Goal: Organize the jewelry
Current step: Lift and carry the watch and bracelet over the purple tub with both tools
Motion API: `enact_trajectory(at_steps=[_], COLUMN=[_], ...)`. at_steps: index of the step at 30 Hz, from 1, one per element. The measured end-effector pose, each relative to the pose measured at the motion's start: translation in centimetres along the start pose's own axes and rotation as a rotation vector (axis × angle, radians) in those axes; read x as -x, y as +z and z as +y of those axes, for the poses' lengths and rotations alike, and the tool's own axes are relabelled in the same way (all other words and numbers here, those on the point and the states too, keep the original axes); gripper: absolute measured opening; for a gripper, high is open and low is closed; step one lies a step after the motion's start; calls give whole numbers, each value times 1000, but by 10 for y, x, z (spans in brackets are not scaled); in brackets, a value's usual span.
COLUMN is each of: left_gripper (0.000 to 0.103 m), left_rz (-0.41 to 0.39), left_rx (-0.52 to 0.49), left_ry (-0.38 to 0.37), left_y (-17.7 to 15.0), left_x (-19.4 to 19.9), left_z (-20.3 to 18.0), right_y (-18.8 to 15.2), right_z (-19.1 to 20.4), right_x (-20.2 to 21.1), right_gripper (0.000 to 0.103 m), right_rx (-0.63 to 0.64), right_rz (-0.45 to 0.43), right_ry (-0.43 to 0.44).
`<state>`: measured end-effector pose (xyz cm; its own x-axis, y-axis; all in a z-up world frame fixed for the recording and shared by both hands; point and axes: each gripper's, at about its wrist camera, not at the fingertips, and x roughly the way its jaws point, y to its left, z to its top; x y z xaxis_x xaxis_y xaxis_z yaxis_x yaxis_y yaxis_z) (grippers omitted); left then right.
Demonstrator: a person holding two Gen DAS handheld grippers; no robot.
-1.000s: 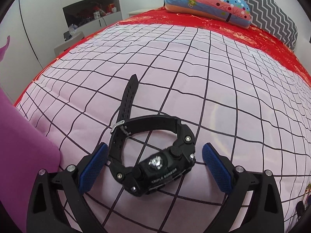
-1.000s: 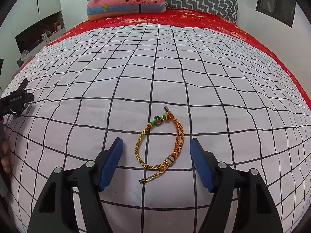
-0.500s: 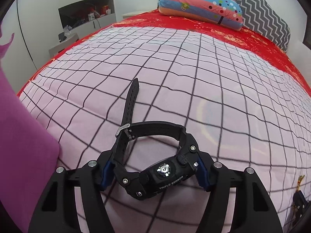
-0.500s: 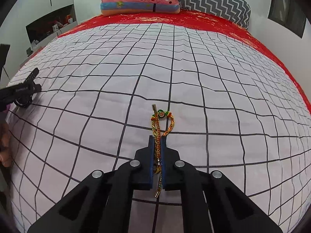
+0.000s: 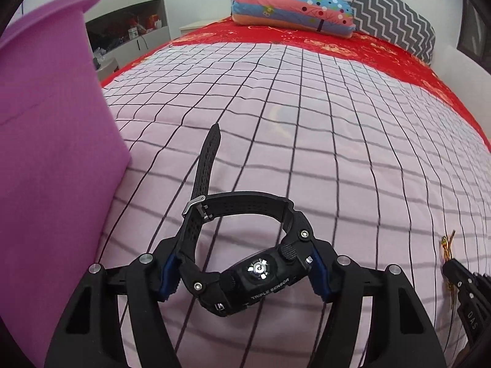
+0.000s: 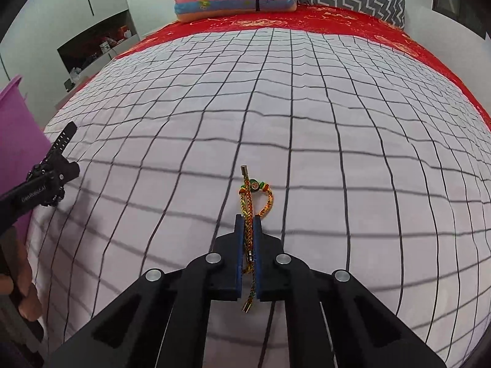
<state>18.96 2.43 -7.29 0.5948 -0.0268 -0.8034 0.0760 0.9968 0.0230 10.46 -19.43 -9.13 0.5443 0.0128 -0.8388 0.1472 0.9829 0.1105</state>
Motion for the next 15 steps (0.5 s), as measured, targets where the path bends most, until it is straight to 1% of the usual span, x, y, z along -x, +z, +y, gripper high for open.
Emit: enact_trajectory(at_steps=[3,7,10,15], left_gripper=[64,64,64,64], left_rz=[2,-10,-30,-60], left_rx=[-10,-22,-25,2], left_ry=[-27,-49,-52,-75], left_y=[-19,-35,-45,-56], left_x=[23,55,79,119], left_z=[-3,-5,-4,7], right_y=[-13,-27,-30,-29], right_z=[5,12,15,25], right_x=[14,38,57,89], right_gripper=[6,6,6,6], right_rx=[11,26,34,48], right_rz=[7,-7,-29,-82], right_ry=[20,39,56,100])
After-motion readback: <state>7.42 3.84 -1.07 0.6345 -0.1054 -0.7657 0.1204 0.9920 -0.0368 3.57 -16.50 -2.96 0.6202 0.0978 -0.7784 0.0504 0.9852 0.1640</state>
